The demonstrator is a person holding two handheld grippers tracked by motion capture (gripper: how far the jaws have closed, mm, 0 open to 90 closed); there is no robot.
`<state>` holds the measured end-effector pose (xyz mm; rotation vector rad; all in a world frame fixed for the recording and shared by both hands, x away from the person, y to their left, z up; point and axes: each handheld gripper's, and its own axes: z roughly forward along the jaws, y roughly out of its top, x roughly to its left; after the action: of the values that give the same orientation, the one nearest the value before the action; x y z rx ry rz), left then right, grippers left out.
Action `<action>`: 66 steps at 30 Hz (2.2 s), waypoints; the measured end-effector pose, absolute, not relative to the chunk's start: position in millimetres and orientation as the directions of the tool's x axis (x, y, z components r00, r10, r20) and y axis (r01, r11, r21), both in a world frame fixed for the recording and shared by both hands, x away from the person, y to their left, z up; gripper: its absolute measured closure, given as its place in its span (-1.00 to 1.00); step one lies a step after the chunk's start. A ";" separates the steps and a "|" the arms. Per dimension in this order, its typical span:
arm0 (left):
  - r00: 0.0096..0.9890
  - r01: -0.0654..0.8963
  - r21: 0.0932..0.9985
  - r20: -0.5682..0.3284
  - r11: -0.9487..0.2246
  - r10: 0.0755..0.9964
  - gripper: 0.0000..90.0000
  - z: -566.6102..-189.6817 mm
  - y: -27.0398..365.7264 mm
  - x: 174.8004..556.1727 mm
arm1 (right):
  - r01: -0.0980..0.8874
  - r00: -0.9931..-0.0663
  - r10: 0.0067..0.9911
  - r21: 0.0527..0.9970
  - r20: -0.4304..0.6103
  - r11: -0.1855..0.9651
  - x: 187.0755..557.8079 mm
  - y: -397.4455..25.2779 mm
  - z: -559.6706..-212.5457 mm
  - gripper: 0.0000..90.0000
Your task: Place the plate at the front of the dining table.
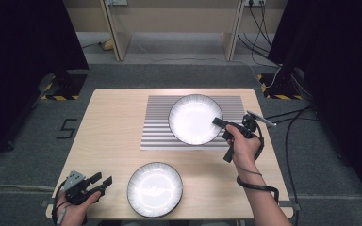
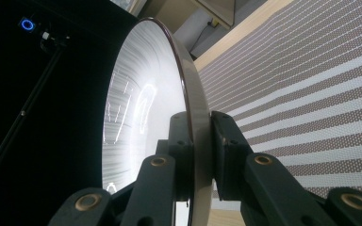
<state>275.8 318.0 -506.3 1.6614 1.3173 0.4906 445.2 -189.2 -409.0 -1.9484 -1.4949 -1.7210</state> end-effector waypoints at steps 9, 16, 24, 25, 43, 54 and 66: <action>0.343 0.540 0.842 -0.230 0.010 0.911 -0.01 -506.4 318.4 275.7 | 0.718 -0.125 0.561 0.465 0.818 -0.518 453.3 -193.1 -410.6 0.77; 0.345 0.540 0.842 -0.230 0.008 0.910 -0.01 -506.9 317.3 276.2 | 0.712 -0.117 0.563 0.464 0.818 -0.527 459.4 -195.5 -411.2 0.77; 0.346 0.540 0.841 -0.229 0.006 0.910 0.00 -507.0 317.6 276.8 | 0.713 -0.102 0.556 0.451 0.825 -0.537 463.7 -197.4 -412.9 0.76; 0.346 0.540 0.842 -0.229 0.007 0.910 0.00 -507.0 317.4 276.8 | 0.713 -0.101 0.555 0.449 0.825 -0.538 464.5 -197.3 -412.8 0.76; 0.347 0.543 0.840 -0.232 0.008 0.909 0.00 -507.6 317.2 276.6 | 0.708 -0.075 0.549 0.432 0.833 -0.559 479.8 -194.7 -415.1 0.76; 0.348 0.542 0.840 -0.230 0.005 0.909 0.00 -507.5 316.3 276.7 | 0.701 -0.053 0.550 0.424 0.834 -0.574 488.8 -197.8 -416.2 0.76; 0.345 0.544 0.839 -0.230 0.006 0.910 0.00 -508.1 317.4 277.2 | 0.692 -0.008 0.549 0.401 0.836 -0.600 503.6 -202.7 -423.4 0.76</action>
<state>277.2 317.4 -508.1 1.6637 1.3208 0.4852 503.6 -202.7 -423.4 -2.1170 -1.3357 -1.6762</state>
